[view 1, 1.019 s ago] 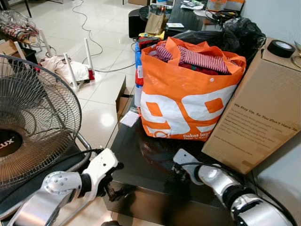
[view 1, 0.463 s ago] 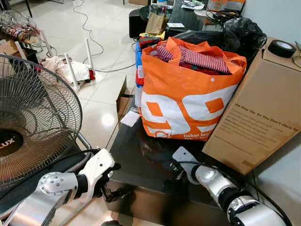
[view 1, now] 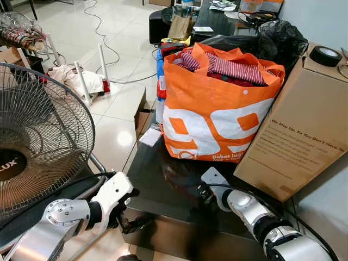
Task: Hang keys on a hook
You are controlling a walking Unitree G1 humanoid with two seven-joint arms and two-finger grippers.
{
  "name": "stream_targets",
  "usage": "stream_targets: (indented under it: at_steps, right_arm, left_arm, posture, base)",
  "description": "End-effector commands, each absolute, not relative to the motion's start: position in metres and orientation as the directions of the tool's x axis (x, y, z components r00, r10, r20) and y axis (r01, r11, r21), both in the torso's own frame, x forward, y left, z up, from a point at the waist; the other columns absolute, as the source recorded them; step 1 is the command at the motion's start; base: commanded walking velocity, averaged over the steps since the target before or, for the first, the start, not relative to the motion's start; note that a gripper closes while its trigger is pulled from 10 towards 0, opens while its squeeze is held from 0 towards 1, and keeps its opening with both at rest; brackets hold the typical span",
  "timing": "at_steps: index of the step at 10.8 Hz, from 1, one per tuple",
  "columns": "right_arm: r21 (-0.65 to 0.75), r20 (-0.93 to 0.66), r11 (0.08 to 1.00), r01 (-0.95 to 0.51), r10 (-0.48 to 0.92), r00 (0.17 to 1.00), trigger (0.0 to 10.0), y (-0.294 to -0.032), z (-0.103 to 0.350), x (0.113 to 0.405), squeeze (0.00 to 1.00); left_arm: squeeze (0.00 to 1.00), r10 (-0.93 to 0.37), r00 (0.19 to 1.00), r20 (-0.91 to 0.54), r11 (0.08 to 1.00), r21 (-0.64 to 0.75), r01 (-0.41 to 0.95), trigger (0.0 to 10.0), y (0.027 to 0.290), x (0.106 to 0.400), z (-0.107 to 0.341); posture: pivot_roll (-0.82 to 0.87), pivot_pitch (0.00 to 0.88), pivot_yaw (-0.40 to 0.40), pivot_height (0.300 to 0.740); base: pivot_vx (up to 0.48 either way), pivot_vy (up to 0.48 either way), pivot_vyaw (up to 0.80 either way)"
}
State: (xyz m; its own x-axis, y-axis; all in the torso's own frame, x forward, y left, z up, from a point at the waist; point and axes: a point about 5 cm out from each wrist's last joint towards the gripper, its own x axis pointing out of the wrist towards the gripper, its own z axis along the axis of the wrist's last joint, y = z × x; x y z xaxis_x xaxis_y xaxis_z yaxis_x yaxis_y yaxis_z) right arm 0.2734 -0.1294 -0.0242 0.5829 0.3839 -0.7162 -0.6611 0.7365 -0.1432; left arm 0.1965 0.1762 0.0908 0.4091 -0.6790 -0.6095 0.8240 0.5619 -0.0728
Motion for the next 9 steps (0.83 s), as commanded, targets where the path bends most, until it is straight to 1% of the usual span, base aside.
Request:
stream_targets:
  at_steps: [1, 4, 5, 7, 8, 9]
  right_arm:
    - [-0.171, -0.720, 0.699, -0.694, 0.392, 0.573, 10.0, -0.1327, -0.0207, 0.2769, 1.00]
    - [-0.181, -0.747, 0.644, -0.743, 0.401, 0.530, 10.0, -0.1310, -0.0228, 0.2741, 1.00]
    - [-0.190, -0.751, 0.641, -0.743, 0.393, 0.531, 10.0, -0.1301, -0.0234, 0.2740, 0.00]
    - [-0.200, -0.747, 0.659, -0.725, 0.376, 0.548, 10.0, -0.1285, -0.0247, 0.2734, 0.00]
    - [-0.196, -0.749, 0.661, -0.725, 0.376, 0.545, 7.6, -0.1273, -0.0264, 0.2715, 0.00]
    - [-0.192, -0.752, 0.659, -0.727, 0.377, 0.541, 4.6, -0.1265, -0.0278, 0.2697, 0.00]
  left_arm:
    - [0.48, -0.680, 0.413, -0.605, 0.560, -0.065, 0.826, 10.0, 0.1757, 0.1962, 0.0945]
    - [0.47, -0.680, 0.414, -0.605, 0.561, -0.066, 0.825, 10.0, 0.1759, 0.1971, 0.0946]
    - [0.48, -0.680, 0.413, -0.606, 0.560, -0.065, 0.826, 10.0, 0.1761, 0.1973, 0.0949]
    - [0.48, -0.679, 0.412, -0.608, 0.559, -0.065, 0.827, 10.0, 0.1765, 0.1974, 0.0957]
    - [0.48, -0.679, 0.410, -0.608, 0.558, -0.065, 0.827, 10.0, 0.1766, 0.1973, 0.0960]
    - [0.48, -0.680, 0.409, -0.608, 0.557, -0.066, 0.828, 10.0, 0.1766, 0.1971, 0.0961]
  posture:
    - [0.07, 0.004, -0.069, 0.740]
    - [0.07, 0.005, -0.068, 0.740]
    - [0.07, 0.008, -0.067, 0.740]
    - [0.07, 0.012, -0.065, 0.740]
    - [0.08, 0.014, -0.064, 0.740]
    - [0.08, 0.015, -0.064, 0.740]
  base:
    - [0.000, 0.000, 0.00]
    - [0.000, 0.000, 0.00]
    - [0.000, 0.000, 0.00]
    - [0.000, 0.000, 0.00]
    - [0.000, 0.000, 0.00]
    - [0.000, 0.000, 0.00]
